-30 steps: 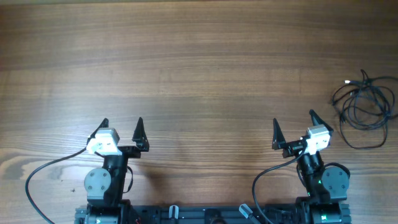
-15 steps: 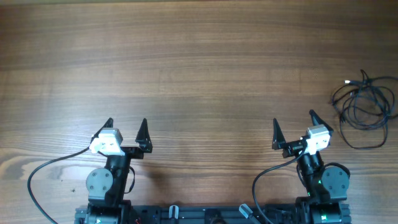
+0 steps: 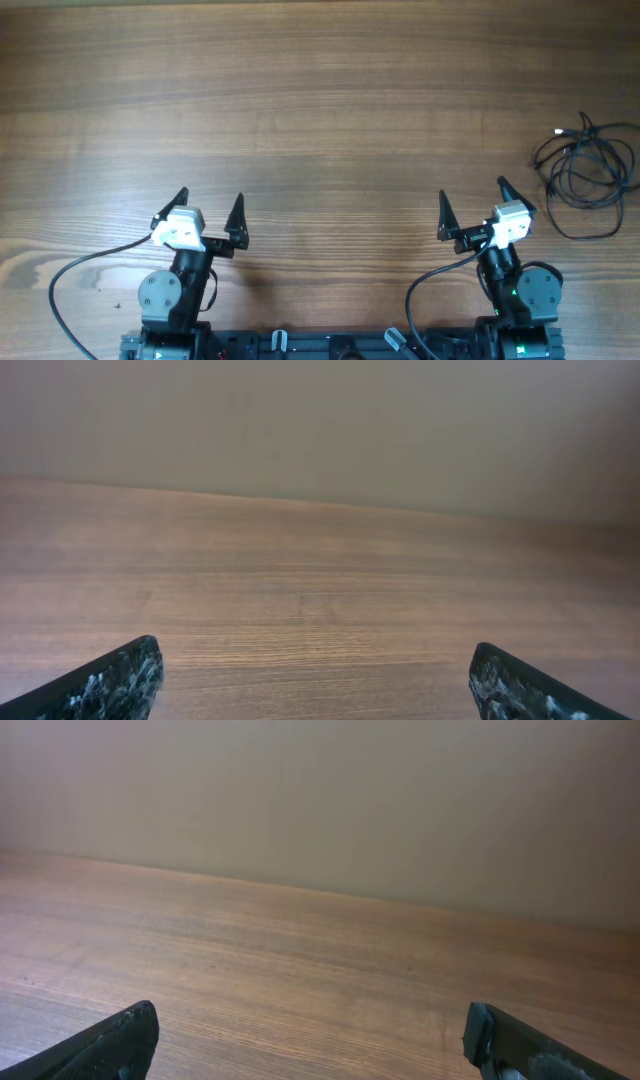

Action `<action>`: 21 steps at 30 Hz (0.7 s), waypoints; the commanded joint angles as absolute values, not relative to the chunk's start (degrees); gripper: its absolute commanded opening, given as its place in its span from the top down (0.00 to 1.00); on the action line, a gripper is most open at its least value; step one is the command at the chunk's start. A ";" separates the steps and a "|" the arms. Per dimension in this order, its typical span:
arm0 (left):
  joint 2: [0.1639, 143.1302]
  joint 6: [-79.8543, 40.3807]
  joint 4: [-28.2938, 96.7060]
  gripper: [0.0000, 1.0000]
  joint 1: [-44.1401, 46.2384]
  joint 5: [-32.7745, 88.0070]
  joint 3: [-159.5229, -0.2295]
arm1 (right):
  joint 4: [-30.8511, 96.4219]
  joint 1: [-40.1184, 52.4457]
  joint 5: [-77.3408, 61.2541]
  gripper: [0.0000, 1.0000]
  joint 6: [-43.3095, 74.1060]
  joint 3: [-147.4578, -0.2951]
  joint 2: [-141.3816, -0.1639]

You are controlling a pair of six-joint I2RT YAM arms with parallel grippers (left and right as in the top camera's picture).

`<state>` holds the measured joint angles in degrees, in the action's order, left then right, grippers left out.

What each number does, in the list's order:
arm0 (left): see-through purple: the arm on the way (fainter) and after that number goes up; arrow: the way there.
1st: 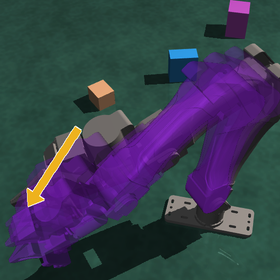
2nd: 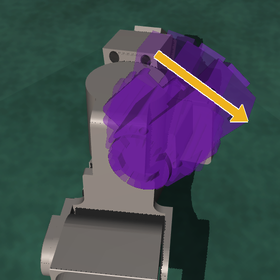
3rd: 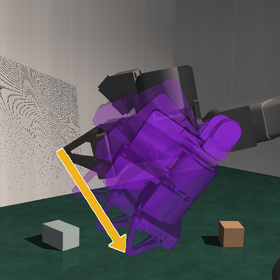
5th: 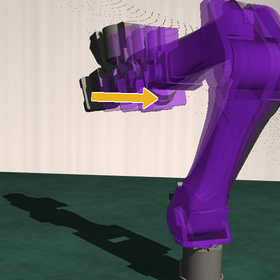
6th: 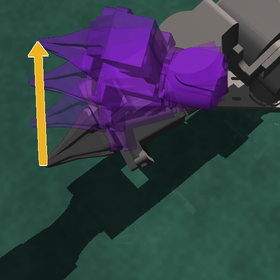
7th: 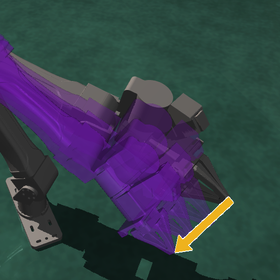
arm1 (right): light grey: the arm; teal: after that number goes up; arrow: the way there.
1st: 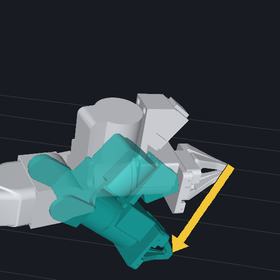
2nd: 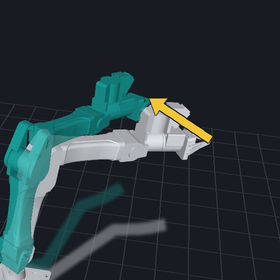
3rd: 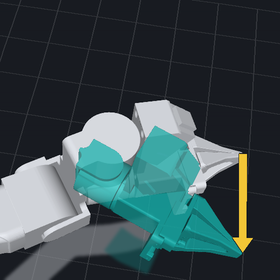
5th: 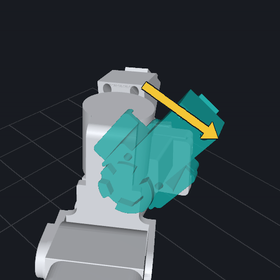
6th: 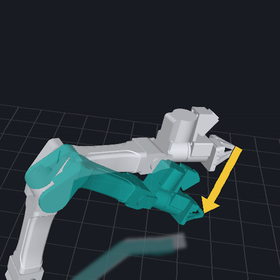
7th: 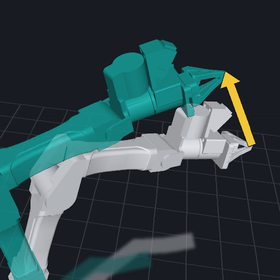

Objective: Untangle cables

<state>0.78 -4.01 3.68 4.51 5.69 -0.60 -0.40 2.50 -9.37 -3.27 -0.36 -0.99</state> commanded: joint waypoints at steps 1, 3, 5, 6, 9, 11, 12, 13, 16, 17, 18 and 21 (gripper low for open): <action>0.16 -1.65 3.88 0.00 4.60 8.58 -0.32 | -0.58 2.28 -8.84 0.00 -2.87 -0.30 -0.27; 0.16 -1.63 3.81 0.00 4.60 9.45 -0.32 | -0.58 2.28 -8.82 0.00 -2.83 -0.30 -0.27; 0.16 -1.65 3.66 0.00 4.60 10.63 -0.32 | -0.58 2.28 -8.82 0.00 -2.83 -0.30 -0.27; 0.16 -1.65 3.64 0.00 4.60 11.14 -0.32 | -0.58 2.28 -8.84 0.00 -2.85 -0.30 -0.27; 0.16 -1.65 3.60 0.00 4.60 11.53 -0.32 | -0.58 2.28 -8.82 0.00 -2.85 -0.30 -0.27; 0.16 -1.65 3.51 0.00 4.56 12.10 -0.32 | -0.58 2.28 -8.82 0.00 -2.85 -0.30 -0.27; 0.16 -1.65 3.46 0.00 4.45 12.53 -0.32 | -0.58 2.28 -8.82 0.00 -2.83 -0.30 -0.27; 0.16 -1.65 3.42 0.00 4.10 13.39 -0.32 | -0.58 2.28 -8.84 0.00 -2.85 -0.30 -0.27; 0.16 -1.67 3.27 0.00 3.05 14.81 -0.32 | -0.58 2.28 -8.82 0.00 -2.83 -0.30 -0.27; 0.16 -1.67 3.27 0.00 2.96 14.79 -0.32 | -0.58 2.28 -8.82 0.00 -2.83 -0.30 -0.27; 0.16 -1.69 3.27 0.00 2.98 14.79 -0.32 | -0.58 2.28 -8.82 0.00 -2.85 -0.30 -0.27; 0.16 -1.69 3.27 0.00 3.09 14.79 -0.32 | -0.58 2.28 -8.82 0.00 -2.85 -0.30 -0.27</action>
<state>0.78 -2.59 3.01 3.31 12.75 -0.60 -0.40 2.50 -9.37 -3.29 -0.36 -0.99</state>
